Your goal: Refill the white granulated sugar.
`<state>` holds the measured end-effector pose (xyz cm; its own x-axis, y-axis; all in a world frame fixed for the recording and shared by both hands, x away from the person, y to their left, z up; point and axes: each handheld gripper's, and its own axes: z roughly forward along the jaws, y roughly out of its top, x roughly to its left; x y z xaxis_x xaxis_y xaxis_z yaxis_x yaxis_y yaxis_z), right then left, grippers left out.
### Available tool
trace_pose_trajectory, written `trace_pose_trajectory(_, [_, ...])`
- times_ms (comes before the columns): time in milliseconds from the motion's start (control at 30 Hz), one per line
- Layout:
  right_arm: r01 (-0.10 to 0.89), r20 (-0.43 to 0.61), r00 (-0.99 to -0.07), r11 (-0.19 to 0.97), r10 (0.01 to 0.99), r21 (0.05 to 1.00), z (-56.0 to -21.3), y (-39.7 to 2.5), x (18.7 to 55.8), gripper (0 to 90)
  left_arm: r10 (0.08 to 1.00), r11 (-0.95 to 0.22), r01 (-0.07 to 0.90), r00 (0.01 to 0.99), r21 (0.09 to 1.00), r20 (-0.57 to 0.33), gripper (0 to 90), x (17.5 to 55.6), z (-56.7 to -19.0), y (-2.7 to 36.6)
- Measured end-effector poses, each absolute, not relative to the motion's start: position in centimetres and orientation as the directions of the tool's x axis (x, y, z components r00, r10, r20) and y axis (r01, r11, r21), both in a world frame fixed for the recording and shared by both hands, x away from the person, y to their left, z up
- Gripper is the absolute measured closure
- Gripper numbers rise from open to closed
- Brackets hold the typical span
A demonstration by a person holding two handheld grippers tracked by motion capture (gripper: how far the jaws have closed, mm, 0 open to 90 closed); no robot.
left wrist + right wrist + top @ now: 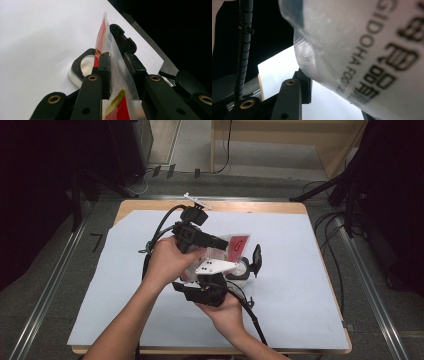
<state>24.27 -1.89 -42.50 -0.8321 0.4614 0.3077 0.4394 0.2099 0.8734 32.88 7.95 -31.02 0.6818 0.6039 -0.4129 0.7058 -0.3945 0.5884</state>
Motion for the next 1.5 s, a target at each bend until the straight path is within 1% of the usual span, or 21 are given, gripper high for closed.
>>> trace_pose_trajectory(167, [0.437,0.305,-0.834,0.214,0.460,0.874,-42.25,-1.91,24.30,64.3,0.606,-0.377,0.724,0.665,0.578,-0.437,76.4,33.08,-30.94,8.16])
trace_pose_trajectory(567, [0.452,0.319,-0.830,0.216,0.458,0.865,-42.44,-1.88,24.40,64.2,0.608,-0.385,0.723,0.666,0.574,-0.431,76.0,33.09,-31.15,8.05])
trace_pose_trajectory(1500, [0.444,0.311,-0.833,0.218,0.458,0.869,-42.15,-1.98,24.53,64.3,0.608,-0.383,0.721,0.668,0.578,-0.430,75.8,33.20,-30.75,7.98])
